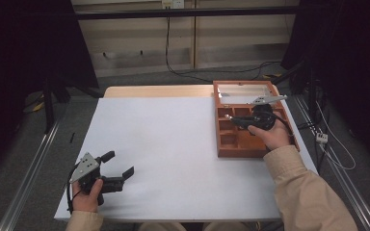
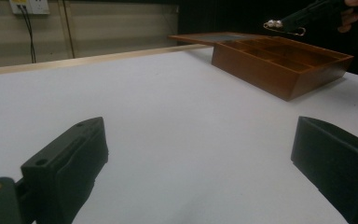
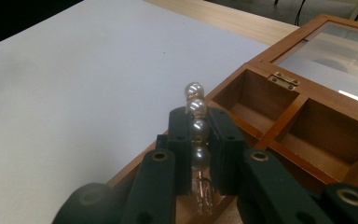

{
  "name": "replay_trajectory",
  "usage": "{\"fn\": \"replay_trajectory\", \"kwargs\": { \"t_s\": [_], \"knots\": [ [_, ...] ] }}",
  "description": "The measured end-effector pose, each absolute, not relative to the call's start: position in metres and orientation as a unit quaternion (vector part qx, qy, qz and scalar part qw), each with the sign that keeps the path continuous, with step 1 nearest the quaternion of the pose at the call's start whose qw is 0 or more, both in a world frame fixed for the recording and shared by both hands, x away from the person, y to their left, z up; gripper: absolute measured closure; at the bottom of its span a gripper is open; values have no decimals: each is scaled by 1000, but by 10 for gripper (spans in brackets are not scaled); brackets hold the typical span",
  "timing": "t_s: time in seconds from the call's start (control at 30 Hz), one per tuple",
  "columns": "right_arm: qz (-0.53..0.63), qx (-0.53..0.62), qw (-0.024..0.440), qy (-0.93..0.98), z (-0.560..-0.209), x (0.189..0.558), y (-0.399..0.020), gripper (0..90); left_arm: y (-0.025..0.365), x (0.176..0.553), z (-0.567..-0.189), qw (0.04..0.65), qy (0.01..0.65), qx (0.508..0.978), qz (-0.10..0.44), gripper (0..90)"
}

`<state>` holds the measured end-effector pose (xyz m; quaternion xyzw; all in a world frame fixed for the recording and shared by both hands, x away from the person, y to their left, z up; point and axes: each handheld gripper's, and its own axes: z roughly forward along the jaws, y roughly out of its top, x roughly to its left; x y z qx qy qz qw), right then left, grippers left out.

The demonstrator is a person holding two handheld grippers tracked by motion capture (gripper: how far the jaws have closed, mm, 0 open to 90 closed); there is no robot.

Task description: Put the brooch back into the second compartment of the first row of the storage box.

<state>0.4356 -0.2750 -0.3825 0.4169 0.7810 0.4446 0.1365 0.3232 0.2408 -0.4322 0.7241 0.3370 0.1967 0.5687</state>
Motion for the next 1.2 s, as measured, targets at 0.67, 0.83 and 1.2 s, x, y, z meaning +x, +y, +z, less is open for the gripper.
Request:
{"fn": "replay_trajectory", "kwargs": {
  "t_s": [0.67, 0.83, 1.2],
  "knots": [
    [442, 431, 143, 773, -387, 443, -288, 806, 240, 324, -433, 568, 336, 725, 198, 35],
    [441, 434, 147, 772, -387, 445, -290, 806, 240, 324, -433, 568, 337, 724, 196, 35],
    [433, 439, 156, 771, -385, 452, -294, 806, 240, 324, -433, 568, 337, 725, 196, 35]
  ]
}}
